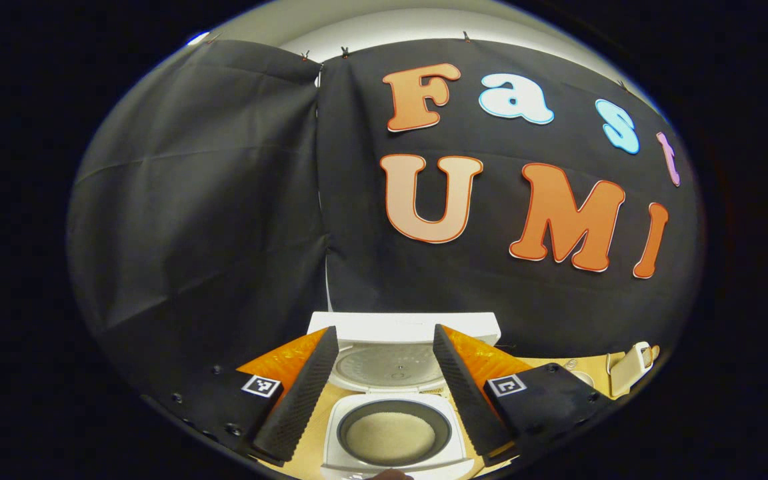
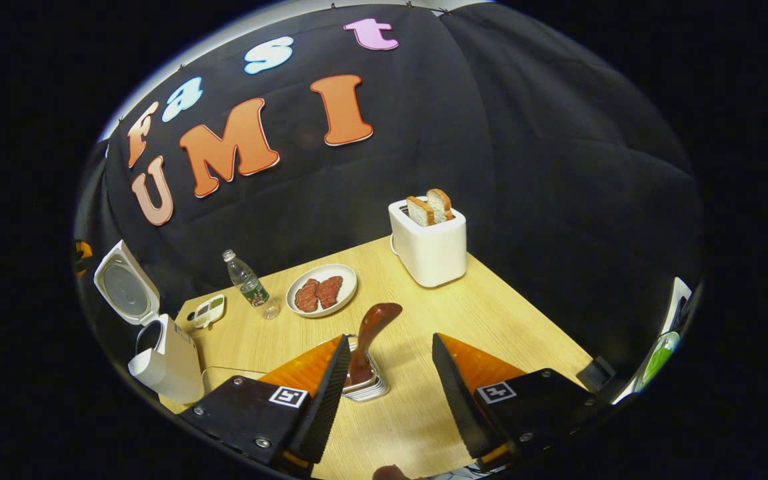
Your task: Close the left gripper, press the button to open the rice cooker; take a wooden spoon from the chopstick holder with the right hand, scoop a spoonful of rice and pour it into the rice cooker, then put the wooden spoon back into the chopstick holder.
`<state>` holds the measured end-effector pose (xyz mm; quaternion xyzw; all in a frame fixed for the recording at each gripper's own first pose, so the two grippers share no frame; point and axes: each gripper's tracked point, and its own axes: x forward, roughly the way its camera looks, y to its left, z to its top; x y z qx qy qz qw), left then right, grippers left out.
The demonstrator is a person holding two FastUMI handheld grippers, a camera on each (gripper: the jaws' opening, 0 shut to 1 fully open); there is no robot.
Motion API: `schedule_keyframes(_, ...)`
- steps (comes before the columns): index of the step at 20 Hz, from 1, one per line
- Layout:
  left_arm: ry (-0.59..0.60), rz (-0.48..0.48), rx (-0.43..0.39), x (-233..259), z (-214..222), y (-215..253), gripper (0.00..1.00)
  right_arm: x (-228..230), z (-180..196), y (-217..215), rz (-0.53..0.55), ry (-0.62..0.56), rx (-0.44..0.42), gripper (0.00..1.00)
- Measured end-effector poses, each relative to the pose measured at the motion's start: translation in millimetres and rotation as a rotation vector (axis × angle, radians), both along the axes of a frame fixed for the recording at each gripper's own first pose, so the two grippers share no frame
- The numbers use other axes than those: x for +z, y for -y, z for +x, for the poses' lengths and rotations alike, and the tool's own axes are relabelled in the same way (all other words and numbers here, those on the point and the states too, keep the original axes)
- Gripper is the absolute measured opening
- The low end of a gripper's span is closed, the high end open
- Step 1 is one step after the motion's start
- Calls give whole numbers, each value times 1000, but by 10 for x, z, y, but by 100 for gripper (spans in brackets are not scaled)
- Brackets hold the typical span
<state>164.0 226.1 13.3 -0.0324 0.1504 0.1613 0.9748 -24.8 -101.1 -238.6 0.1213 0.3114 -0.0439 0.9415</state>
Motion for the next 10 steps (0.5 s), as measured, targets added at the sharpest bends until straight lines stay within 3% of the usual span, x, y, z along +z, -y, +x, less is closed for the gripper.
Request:
schedule_keyframes(6, -13, 44, -36, -57, 788, 5, 97, 283, -495, 64, -23, 47, -112, 77)
schedule_keyframes(10, -117, -7, 27, -489, 941, 4, 97, 244, -808, 98, 18, 34, -176, 77)
